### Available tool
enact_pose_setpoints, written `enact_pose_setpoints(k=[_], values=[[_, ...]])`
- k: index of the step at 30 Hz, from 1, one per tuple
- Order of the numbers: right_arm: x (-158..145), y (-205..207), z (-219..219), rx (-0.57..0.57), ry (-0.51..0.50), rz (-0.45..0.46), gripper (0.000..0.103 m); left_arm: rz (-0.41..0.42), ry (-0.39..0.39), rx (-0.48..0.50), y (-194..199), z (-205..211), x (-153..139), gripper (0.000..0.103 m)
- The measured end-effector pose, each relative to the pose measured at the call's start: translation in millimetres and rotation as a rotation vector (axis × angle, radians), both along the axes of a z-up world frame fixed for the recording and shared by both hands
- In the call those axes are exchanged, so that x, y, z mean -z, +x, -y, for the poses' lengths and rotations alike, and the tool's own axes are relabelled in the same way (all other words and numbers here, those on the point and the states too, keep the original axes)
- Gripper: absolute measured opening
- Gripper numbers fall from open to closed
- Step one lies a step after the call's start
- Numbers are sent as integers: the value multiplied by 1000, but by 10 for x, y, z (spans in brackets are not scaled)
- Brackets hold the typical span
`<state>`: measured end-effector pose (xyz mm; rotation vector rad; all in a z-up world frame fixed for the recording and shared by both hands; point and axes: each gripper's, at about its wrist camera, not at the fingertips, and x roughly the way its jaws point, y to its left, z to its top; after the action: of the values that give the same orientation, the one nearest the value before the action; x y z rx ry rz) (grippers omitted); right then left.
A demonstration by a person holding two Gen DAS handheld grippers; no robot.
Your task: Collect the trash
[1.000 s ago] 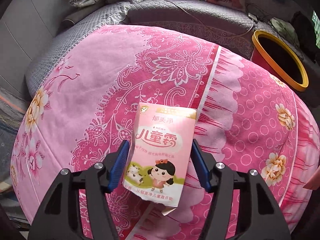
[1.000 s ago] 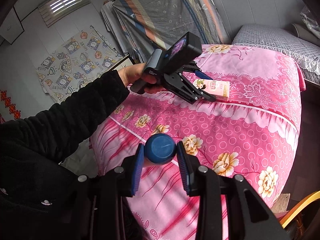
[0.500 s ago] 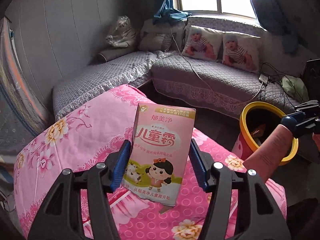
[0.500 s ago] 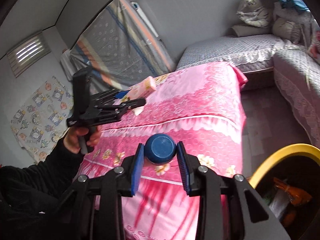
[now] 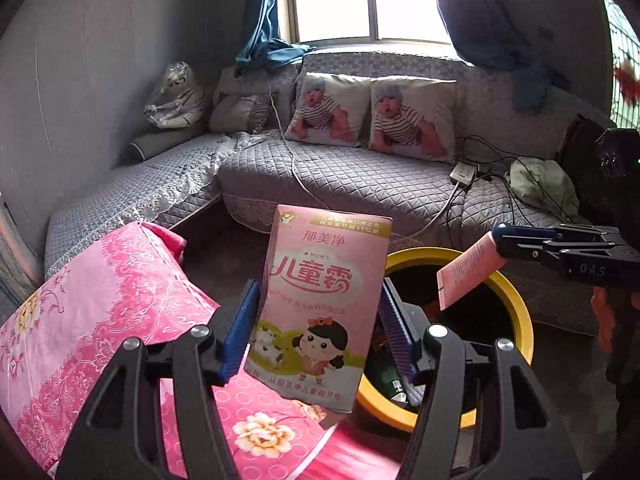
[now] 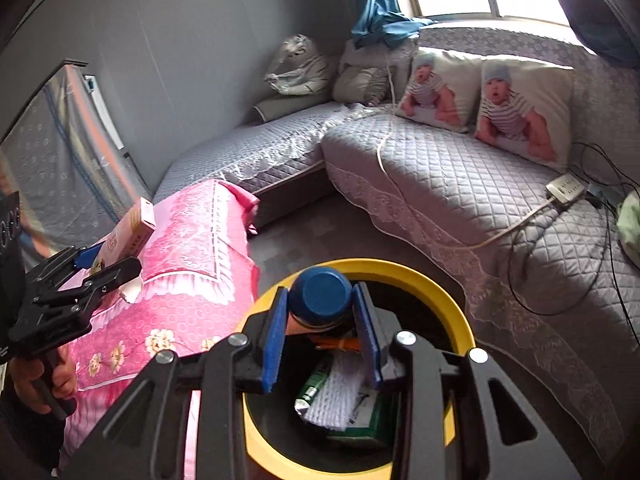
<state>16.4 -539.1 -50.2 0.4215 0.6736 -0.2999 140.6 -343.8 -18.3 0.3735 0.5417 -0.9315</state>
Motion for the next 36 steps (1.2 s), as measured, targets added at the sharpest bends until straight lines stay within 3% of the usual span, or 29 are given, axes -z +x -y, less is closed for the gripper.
enact_pose_setpoints(k=[4, 7, 8, 9, 10, 13, 17, 19, 23, 25, 30, 36], values=[[271, 0, 204, 56, 46, -69, 32, -63, 11, 19, -54, 336, 165, 60], [367, -45, 323, 103, 89, -68, 32, -126, 1, -4, 51, 447, 275, 73], [377, -62, 343, 117, 98, -72, 37, -156, -10, -13, 91, 440, 294, 83], [376, -82, 376, 132, 103, -70, 48, -180, -24, -18, 117, 413, 305, 86], [359, -122, 389, 147, 100, -60, 52, -192, -30, -21, 137, 370, 312, 86], [297, -202, 375, 182, 68, -65, 56, -175, -38, -66, 188, 225, 296, 87], [278, -195, 303, 229, 19, -96, 57, -149, -75, -148, 277, -172, 176, 89], [263, -155, 220, 261, -32, -103, 67, -110, -93, -211, 287, -418, 95, 90], [165, 22, -66, 275, -143, -100, 70, -55, -134, -341, 265, -990, -74, 95], [80, 115, -279, 261, -195, -67, 82, -51, -166, -398, 254, -1312, -150, 95], [-189, 318, -916, 147, -271, 52, 90, -5, -226, -565, 144, -2092, -343, 95], [-408, 436, -1653, 16, -290, 199, 95, 127, -264, -706, -208, -2776, -485, 95]])
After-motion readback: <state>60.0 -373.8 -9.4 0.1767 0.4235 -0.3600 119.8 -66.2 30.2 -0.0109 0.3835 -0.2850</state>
